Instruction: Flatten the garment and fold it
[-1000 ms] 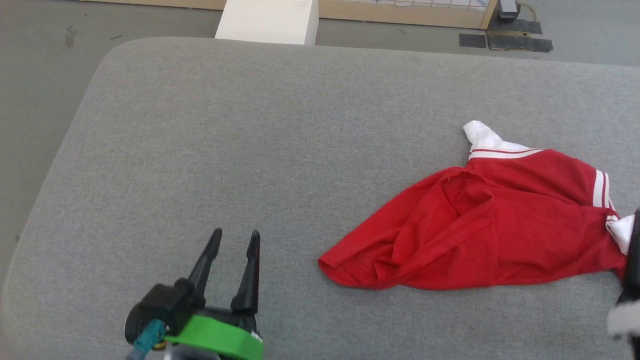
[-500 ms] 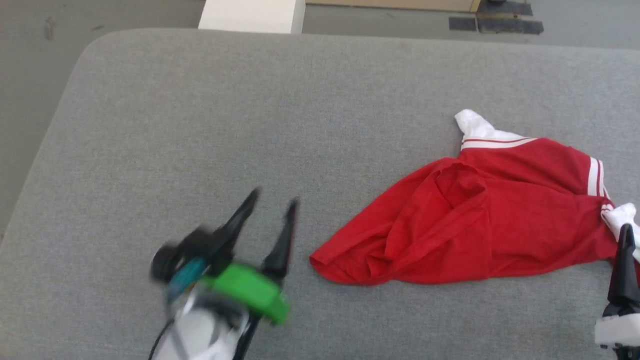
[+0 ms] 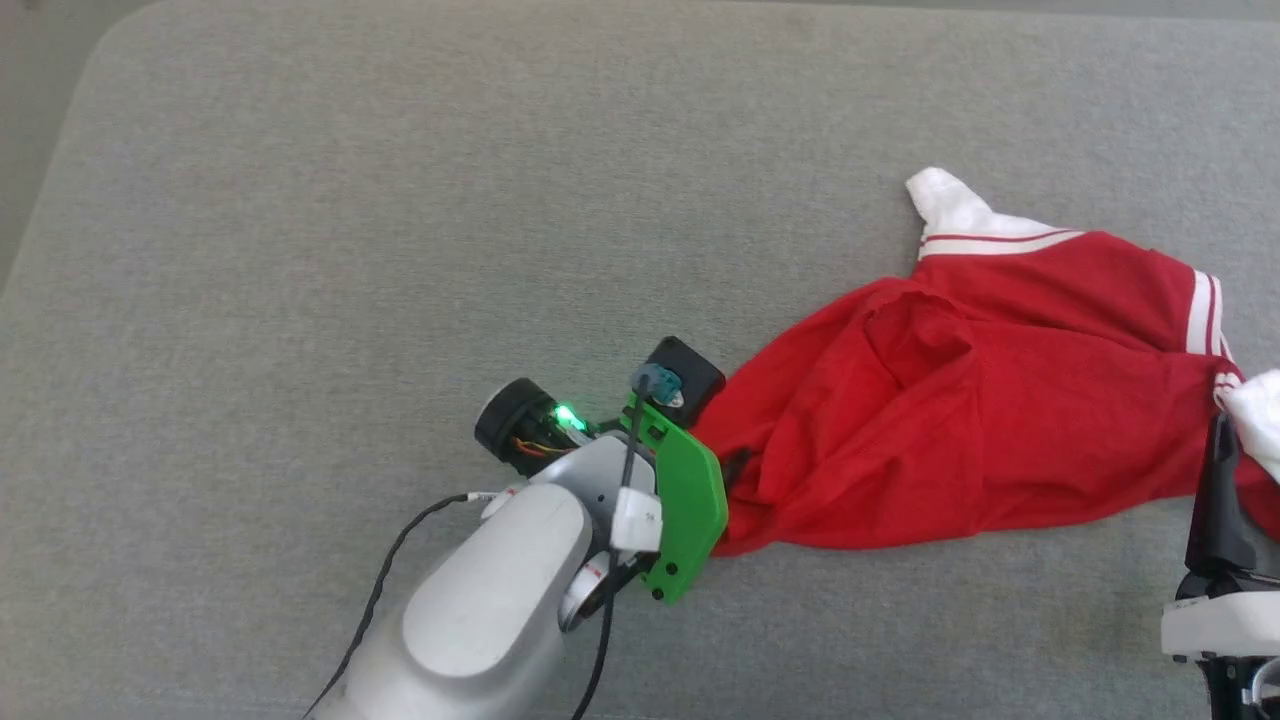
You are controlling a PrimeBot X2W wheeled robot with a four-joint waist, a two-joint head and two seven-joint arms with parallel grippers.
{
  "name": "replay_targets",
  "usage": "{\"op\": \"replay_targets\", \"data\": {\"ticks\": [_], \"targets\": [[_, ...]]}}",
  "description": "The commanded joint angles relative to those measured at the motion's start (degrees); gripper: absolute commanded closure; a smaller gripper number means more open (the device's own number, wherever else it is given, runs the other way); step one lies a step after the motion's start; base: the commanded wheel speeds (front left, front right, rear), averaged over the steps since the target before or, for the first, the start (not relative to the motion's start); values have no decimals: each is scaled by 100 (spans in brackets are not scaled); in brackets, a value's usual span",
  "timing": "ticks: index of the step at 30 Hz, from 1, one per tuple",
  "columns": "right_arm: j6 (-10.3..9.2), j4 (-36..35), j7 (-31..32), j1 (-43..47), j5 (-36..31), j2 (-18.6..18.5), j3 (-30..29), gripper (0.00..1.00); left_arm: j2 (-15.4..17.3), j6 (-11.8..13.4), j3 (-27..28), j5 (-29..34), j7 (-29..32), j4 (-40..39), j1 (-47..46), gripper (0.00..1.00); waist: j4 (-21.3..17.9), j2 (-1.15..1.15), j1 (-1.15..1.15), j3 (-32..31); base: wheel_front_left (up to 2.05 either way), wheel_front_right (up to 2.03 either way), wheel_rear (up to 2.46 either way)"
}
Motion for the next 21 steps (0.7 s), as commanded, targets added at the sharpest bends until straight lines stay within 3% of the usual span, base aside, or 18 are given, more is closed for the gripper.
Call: {"op": "replay_targets", "data": {"ticks": [1,6,7,8,11,15,21], "targets": [[-8,26,-48,-115,35,0,8,0,12,-38,-107,-129,138,160,-163,0,-119,0,0,93,0,0,0],[-8,100,-89,-194,72,0,47,0,81,-39,-572,-270,525,767,-428,0,-297,0,0,178,0,0,0],[-8,114,-99,-202,79,0,47,0,98,-39,-682,-307,553,841,-466,35,-316,0,0,183,0,0,0],[-8,132,-111,-209,86,0,45,0,111,-39,-795,-381,523,899,-509,100,-332,0,0,183,0,0,0],[-8,186,-139,-192,89,0,7,0,155,-39,-960,-592,207,924,-615,100,-310,0,0,130,0,0,0],[-8,195,-133,-151,52,0,-75,0,304,-34,-694,-741,-547,858,-779,100,-145,0,0,-24,0,0,0],[-8,38,0,-44,-61,0,-220,0,1009,195,2,-1025,-1245,171,-410,100,221,0,0,-325,0,0,0]]}}
